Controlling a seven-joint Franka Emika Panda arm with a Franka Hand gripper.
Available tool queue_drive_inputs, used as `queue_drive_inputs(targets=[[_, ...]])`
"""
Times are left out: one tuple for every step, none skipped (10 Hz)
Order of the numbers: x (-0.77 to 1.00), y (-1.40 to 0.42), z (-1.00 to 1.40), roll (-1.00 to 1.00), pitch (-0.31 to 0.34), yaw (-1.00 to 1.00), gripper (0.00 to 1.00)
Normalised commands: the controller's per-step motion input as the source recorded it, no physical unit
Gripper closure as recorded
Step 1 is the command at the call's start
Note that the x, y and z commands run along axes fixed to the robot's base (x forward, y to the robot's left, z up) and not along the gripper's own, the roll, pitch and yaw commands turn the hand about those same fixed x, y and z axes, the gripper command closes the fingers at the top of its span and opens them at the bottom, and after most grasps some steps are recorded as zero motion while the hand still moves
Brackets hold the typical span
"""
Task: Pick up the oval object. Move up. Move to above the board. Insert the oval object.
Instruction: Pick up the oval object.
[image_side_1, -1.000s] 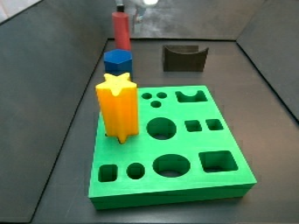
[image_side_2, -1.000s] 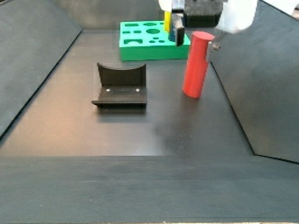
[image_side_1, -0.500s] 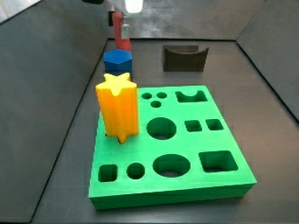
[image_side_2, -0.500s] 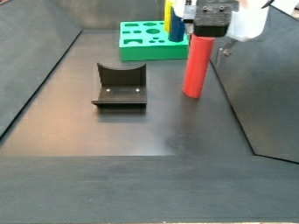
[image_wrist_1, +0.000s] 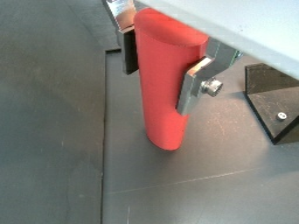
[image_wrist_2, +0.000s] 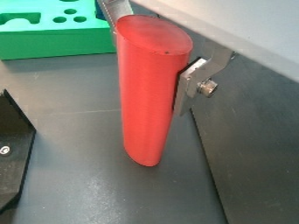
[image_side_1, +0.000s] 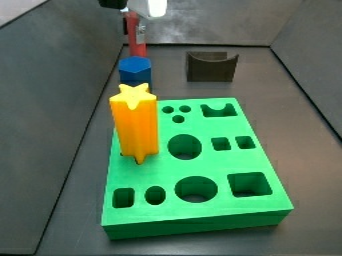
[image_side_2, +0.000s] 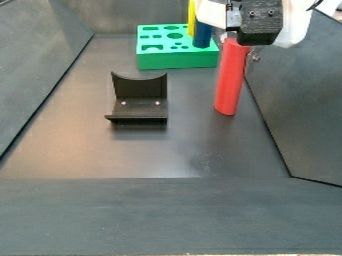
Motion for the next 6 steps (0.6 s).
queue_drive_inputs(targets=[[0.00, 0.00, 0.00, 0.00, 0.000, 0.00, 1.00], [0.00, 0.00, 0.00, 0.00, 0.000, 0.00, 1.00], [0.00, 0.00, 0.00, 0.00, 0.000, 0.00, 1.00], [0.00, 0.00, 0.00, 0.00, 0.000, 0.00, 1.00], [0.00, 0.00, 0.00, 0.00, 0.000, 0.00, 1.00], [0.00, 0.00, 0.00, 0.00, 0.000, 0.00, 1.00]])
